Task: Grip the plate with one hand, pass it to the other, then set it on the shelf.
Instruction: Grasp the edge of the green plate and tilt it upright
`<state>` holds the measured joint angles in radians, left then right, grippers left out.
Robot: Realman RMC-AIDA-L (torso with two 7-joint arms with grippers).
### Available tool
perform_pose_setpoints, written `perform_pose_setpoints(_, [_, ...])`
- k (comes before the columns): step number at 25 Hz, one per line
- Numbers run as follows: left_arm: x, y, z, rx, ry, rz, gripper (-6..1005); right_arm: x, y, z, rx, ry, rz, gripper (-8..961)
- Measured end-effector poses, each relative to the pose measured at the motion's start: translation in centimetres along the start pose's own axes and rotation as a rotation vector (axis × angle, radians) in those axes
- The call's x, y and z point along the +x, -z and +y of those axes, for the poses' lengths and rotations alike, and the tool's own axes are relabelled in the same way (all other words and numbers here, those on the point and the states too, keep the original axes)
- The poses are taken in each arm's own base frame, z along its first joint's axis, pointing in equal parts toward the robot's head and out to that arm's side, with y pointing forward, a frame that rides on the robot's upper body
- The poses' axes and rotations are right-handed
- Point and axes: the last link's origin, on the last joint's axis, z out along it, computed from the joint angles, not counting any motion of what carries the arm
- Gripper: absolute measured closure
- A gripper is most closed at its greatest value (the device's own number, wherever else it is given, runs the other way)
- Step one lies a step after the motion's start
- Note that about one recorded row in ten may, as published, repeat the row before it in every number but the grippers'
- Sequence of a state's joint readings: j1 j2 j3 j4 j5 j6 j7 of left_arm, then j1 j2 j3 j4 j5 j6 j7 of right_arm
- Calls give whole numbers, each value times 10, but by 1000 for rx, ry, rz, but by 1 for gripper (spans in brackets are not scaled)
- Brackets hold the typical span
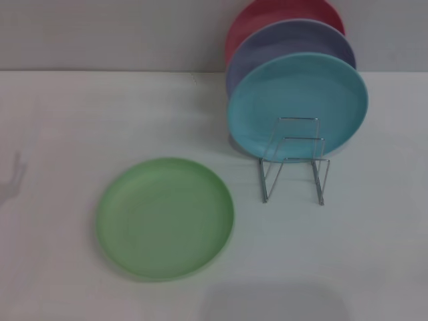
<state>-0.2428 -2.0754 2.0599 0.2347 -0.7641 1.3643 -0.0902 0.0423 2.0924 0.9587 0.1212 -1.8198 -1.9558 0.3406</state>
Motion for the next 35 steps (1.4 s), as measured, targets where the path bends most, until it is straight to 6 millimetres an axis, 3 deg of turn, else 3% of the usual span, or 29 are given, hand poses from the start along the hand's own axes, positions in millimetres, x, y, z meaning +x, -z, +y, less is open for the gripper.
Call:
perform_pose_setpoints(12, [17, 1, 6, -61, -1, 116, 191, 6, -7, 6, -6, -14, 6, 118])
perform_pose_setpoints(18, [10, -30, 9, -70, 49, 3, 194, 7, -12, 7, -14, -17, -1, 118])
perform_pose_setpoints(23, [14, -54, 17, -81, -21, -116, 196, 9, -13, 10, -17, -30, -2, 118])
perform_pose_setpoints(26, [34, -71, 23, -79, -49, -208, 197, 8, -13, 12, -20, -34, -9, 118])
perform_pose_setpoints(27, [52, -80, 28, -119, -42, -277, 197, 8, -13, 13, -20, -39, -13, 118])
perform_pose_setpoints(28, [52, -80, 28, -119, -42, -277, 198, 8, -13, 13, -20, -39, -13, 118])
perform_pose_setpoints(29, [70, -85, 34, -162, -21, -356, 198, 8, -13, 14, -21, -42, -14, 118])
perform_pose_setpoints(31, [77, -87, 37, -177, -14, -388, 199, 8, -14, 14, -23, -44, -14, 118])
perform_pose_setpoints(34, [98, -94, 50, -267, -10, -628, 200, 11, -16, 17, -26, -52, -9, 118])
perform_pose_setpoints(35, [98, -94, 50, -267, -10, -628, 201, 11, -16, 17, -26, -52, -9, 118])
